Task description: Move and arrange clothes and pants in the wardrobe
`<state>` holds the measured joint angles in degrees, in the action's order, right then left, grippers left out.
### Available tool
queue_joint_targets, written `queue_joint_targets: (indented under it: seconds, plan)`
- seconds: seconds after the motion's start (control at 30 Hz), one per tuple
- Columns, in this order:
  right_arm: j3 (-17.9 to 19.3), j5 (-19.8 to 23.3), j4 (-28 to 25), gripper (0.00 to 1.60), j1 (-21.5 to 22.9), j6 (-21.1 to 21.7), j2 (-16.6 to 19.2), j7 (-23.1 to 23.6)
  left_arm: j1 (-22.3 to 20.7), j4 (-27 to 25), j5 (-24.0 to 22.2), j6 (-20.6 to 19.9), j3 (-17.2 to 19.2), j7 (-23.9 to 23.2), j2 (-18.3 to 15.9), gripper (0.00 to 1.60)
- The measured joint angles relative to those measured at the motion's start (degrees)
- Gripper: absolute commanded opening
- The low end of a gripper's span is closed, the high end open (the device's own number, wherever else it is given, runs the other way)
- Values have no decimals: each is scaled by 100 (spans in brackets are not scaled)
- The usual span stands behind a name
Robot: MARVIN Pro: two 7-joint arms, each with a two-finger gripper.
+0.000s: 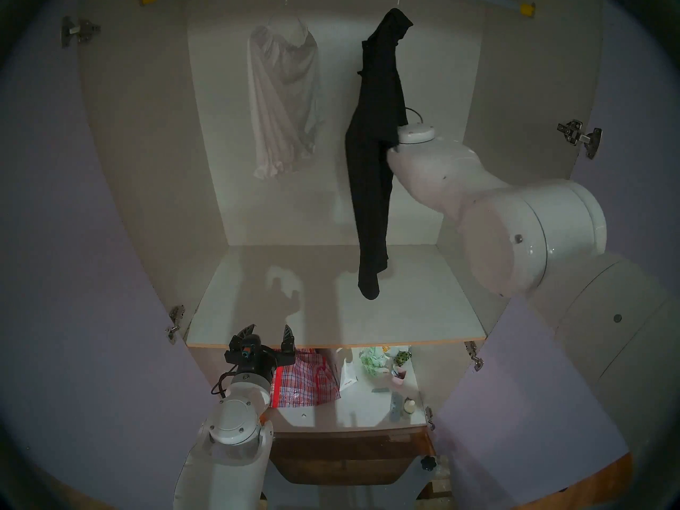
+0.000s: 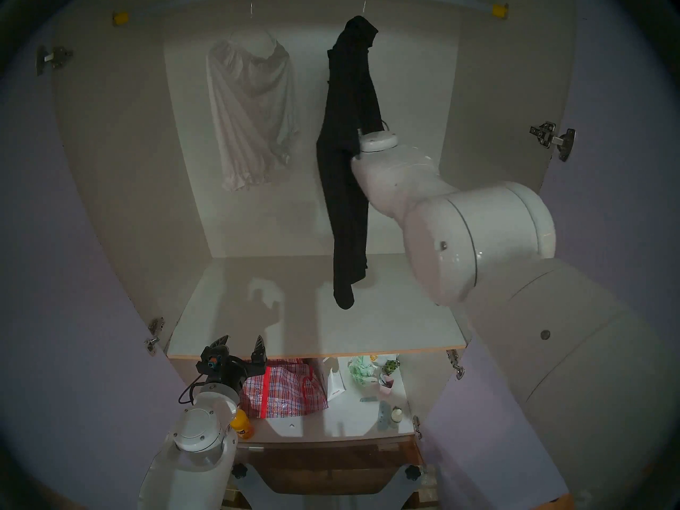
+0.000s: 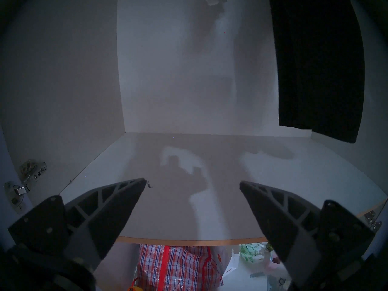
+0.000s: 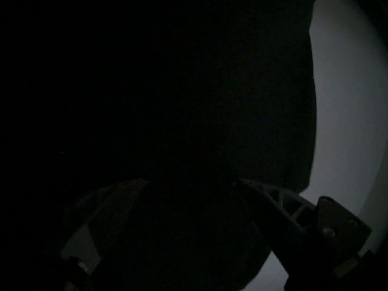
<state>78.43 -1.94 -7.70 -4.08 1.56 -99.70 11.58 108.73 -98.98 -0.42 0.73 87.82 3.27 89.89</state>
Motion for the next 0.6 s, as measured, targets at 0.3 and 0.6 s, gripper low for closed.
queue_joint_targets:
  seconds: [0.3,0.6]
  plan:
    - [-30,-27,-3,160,75,11,-806,78,-22,34,0,0,-7,24,-1,160]
    - [-25,-21,33,160,63,9,-1396,213,-38,58,0,0,-21,48,-2,160]
